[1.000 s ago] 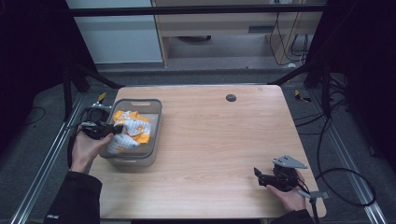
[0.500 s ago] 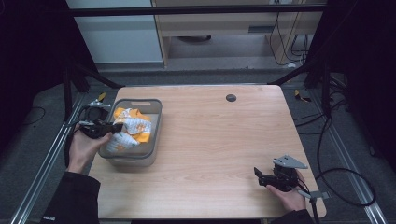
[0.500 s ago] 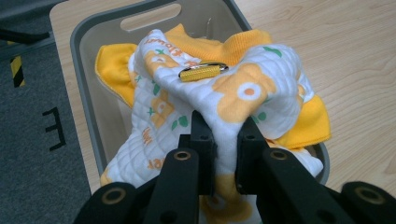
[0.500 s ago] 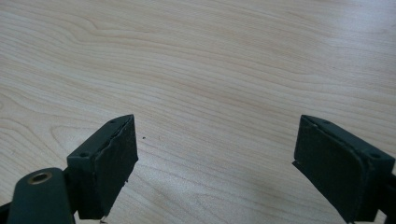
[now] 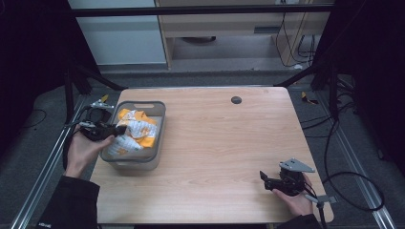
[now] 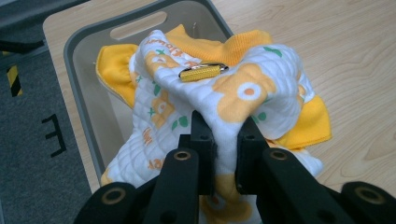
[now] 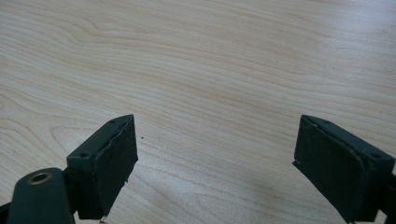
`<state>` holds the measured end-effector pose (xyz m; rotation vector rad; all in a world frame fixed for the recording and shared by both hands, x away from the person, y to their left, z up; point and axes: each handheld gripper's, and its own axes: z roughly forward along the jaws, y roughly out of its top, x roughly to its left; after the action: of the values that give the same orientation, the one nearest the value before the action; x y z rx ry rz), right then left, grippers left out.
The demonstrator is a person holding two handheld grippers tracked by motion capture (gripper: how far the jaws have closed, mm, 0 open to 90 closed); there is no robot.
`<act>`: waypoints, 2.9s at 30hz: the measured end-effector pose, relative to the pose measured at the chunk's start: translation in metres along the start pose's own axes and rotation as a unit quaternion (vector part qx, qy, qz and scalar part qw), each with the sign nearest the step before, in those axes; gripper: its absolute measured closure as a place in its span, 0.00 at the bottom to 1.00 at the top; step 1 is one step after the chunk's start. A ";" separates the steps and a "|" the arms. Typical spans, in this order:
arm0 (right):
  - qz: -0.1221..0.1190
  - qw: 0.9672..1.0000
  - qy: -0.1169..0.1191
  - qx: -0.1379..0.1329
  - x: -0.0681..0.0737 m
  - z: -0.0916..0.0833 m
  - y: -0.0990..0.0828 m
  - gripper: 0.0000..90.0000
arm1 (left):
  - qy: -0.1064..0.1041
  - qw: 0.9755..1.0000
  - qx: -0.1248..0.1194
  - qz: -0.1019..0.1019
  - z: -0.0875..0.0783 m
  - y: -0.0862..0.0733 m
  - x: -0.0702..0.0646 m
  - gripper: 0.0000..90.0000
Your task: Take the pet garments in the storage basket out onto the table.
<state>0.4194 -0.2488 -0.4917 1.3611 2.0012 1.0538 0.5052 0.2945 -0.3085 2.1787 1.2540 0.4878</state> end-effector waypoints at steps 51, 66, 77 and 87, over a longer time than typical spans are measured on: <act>0.003 1.000 -0.003 -0.013 -0.002 -0.002 0.001 0.14 | -0.066 0.987 0.008 0.143 -0.006 0.045 -0.096 0.90; 0.001 1.000 -0.005 -0.017 -0.003 -0.003 0.001 0.14 | -0.091 0.981 0.008 0.170 0.006 0.051 -0.123 0.90; 0.003 1.000 -0.008 -0.019 -0.003 -0.003 0.001 0.14 | -0.109 0.976 0.018 0.189 0.020 0.051 -0.138 0.90; 0.003 1.000 -0.010 -0.019 -0.003 -0.003 0.001 0.14 | -0.123 0.971 0.021 0.206 0.030 0.051 -0.153 0.90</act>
<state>0.4189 -0.2527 -0.4892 1.3532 1.9533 1.0723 0.4801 0.1323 -0.3031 2.4562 0.6869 0.3386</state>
